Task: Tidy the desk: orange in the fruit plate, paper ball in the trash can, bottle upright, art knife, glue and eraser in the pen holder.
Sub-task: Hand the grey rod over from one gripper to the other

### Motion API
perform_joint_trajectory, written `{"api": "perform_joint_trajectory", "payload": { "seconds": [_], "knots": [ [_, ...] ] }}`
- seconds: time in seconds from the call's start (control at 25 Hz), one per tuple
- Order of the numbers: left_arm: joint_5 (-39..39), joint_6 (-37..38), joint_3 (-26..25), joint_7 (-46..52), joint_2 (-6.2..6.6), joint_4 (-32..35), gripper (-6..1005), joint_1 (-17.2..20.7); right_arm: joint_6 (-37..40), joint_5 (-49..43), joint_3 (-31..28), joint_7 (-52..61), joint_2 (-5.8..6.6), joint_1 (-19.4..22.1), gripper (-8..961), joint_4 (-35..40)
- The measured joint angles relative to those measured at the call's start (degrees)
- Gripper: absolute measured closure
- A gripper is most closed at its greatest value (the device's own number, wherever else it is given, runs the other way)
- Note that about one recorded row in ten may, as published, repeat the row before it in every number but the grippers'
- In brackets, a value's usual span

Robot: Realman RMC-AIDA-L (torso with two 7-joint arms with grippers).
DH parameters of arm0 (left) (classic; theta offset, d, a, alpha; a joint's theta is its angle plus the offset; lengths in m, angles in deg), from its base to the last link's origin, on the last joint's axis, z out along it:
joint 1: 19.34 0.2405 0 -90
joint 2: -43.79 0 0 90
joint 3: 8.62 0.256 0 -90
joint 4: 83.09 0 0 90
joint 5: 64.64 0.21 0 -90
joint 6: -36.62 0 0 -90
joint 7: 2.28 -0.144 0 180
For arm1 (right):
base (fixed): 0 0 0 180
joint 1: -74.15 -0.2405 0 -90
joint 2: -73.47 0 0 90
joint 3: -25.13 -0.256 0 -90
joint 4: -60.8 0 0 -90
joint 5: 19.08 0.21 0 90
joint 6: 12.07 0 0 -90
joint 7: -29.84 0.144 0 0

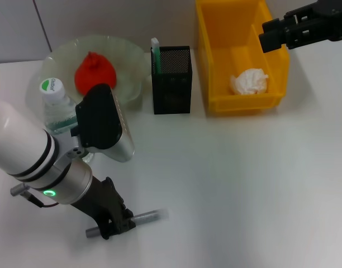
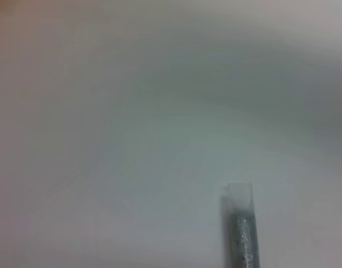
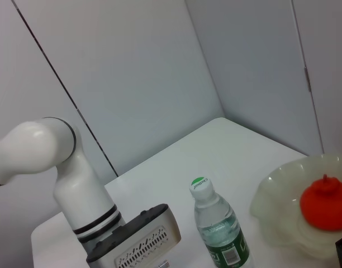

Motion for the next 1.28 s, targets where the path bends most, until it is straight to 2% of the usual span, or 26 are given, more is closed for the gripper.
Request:
{"api": "perform_joint_trajectory", "payload": {
  "seconds": [0.24, 0.4, 0.56, 0.88, 1.04, 1.28],
  "knots": [
    [-0.04, 0.05, -0.09, -0.16, 0.05, 0.87, 850, -0.03, 0.0, -0.04, 0.0, 0.0, -0.15, 0.0, 481, 0.01],
    [-0.49, 0.07, -1.02, -1.21, 0.12, 4.39, 854, 1.06, 0.01, -0.05, -0.03, 0.0, -0.17, 0.15, 482, 0.01],
    [-2.51, -1.54, -4.66, -4.06, 0.04, 5.69, 856, 2.01, -0.02, -0.05, -0.11, 0.0, -0.23, 0.47, 483, 0.0],
    [-14.52, -7.24, -13.0, -14.11, 0.18, 1.18, 855, 2.39, -1.77, -0.05, -0.04, -0.51, -0.45, 1.61, 485, 0.04],
    [-18.16, -9.24, -15.94, -16.69, 0.2, -0.72, 856, 2.17, -3.62, -0.22, -0.01, -1.39, -1.17, 2.48, 485, 0.44],
    [-23.85, -11.28, -19.85, -19.3, 0.27, -3.0, 857, 2.21, -5.3, -2.49, 0.12, -4.82, -2.97, 4.41, 486, 1.94]
  ]
}}
